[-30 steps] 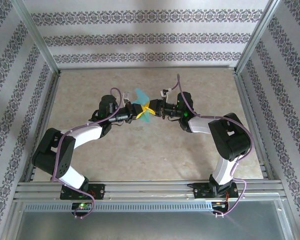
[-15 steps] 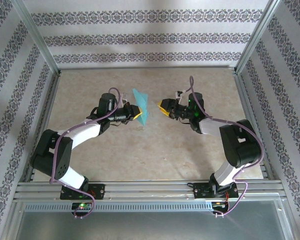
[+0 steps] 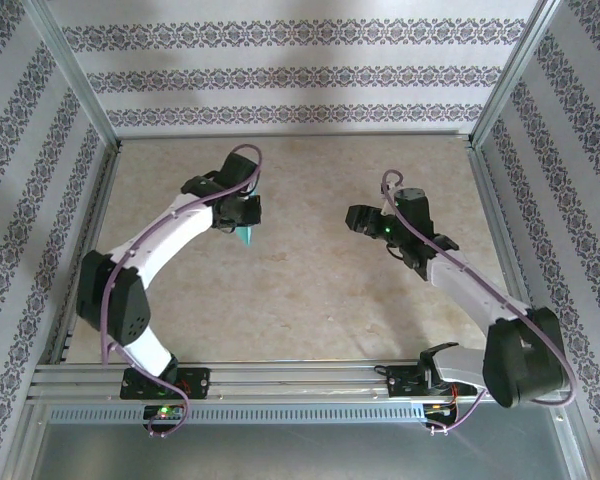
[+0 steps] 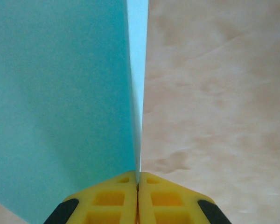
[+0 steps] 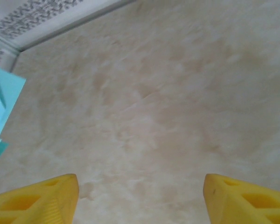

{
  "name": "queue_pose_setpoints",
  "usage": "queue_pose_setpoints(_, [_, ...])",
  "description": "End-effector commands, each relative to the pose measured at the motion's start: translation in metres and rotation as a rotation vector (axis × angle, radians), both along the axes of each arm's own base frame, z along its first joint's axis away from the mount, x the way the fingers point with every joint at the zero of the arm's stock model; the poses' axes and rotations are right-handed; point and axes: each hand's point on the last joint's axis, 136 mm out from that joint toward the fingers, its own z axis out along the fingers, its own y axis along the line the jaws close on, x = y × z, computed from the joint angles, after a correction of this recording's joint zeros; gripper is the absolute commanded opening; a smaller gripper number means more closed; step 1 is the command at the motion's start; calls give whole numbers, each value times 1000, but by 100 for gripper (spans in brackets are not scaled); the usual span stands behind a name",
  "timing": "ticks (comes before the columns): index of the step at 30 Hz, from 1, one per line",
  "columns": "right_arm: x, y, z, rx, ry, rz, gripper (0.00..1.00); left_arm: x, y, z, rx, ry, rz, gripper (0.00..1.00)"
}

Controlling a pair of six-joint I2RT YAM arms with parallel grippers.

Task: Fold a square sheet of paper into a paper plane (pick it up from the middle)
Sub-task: Turn over the paper at the center of the table.

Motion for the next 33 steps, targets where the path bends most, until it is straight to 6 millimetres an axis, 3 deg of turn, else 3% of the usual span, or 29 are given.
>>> queue_pose_setpoints(1, [-5, -32, -3, -235, -40, -56, 73, -21, 56, -13, 459, 111, -6, 8])
queue_pose_setpoints(4, [-9, -39, 1, -274, -51, -63, 76, -16, 61, -21, 634, 130, -4, 7])
queue_pose_setpoints(9, [-13, -49, 4, -242, -28, -115, 81, -8, 50, -46, 776, 154, -26, 6])
queue_pose_setpoints(12, [-15, -53, -1, -205, -8, -131, 98, -5, 39, -64, 812, 161, -46, 6])
queue_pose_setpoints(14, [-17, -55, -4, -206, -10, -136, 98, -4, 31, -76, 814, 169, -59, 6])
queue_pose_setpoints(19, [-20, -60, -6, -207, -9, -153, 98, -8, 6, -108, 783, 198, -91, 8])
queue_pose_setpoints(24, [-19, -62, -11, -182, 12, -172, 98, -15, -10, -126, 748, 219, -101, 16])
queue_pose_setpoints(29, [-17, -62, -17, -159, 39, -181, 98, -20, -28, -125, 647, 222, -97, 23])
queue_pose_setpoints(33, [-16, -63, -19, -142, 46, -191, 98, -31, -71, -118, 435, 228, -120, 27])
